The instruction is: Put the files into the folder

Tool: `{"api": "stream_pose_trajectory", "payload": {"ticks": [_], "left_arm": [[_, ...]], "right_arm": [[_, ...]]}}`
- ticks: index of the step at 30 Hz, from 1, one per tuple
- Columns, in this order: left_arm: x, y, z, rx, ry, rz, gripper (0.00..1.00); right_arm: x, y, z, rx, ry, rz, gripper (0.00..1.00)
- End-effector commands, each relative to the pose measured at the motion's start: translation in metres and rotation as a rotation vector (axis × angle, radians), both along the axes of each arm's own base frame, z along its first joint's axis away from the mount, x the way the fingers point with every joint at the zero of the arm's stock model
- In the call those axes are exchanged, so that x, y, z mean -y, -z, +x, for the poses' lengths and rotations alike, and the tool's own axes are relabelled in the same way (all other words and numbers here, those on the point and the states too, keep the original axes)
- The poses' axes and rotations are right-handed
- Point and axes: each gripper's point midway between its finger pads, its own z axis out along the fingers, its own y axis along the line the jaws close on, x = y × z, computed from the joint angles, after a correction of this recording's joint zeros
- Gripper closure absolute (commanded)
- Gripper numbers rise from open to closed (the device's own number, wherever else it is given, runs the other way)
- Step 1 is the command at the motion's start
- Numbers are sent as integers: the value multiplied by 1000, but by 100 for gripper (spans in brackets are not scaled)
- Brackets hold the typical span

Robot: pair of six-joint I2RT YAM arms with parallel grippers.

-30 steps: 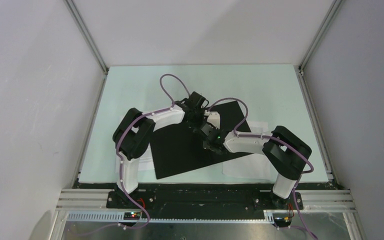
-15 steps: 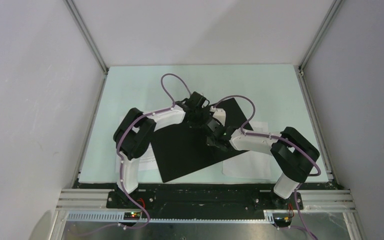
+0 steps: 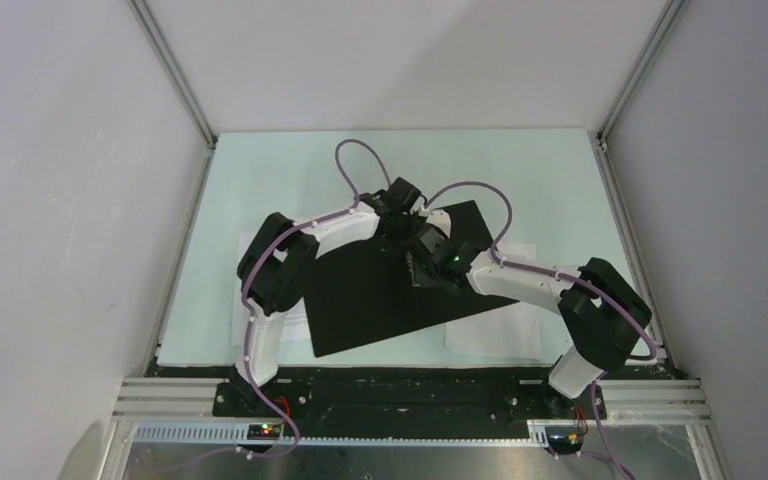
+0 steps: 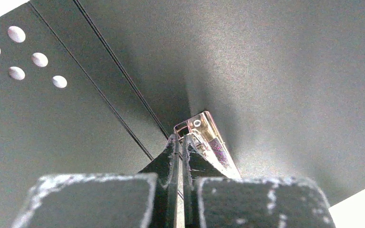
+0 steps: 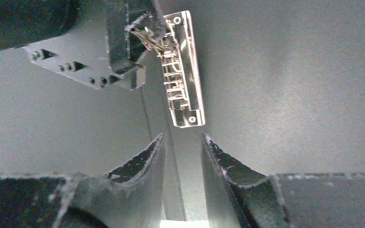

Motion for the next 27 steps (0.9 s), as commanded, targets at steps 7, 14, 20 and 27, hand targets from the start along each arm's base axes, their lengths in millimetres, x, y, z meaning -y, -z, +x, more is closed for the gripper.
{"api": "stream_pose_trajectory", "payload": {"ticks": [7, 14, 20, 27], "left_arm": [[-22, 17, -9, -108, 121, 187, 100], [-5, -21, 8, -40, 219, 131, 91], [-5, -41, 18, -19, 212, 99, 79], [-35, -101, 44, 78, 96, 21, 49]], "right_arm": [[24, -47, 16, -1, 39, 71, 60], [23, -37, 7, -60, 8, 101, 59], [43, -40, 9, -78, 82, 128, 59], [93, -47, 16, -69, 209, 177, 51]]}}
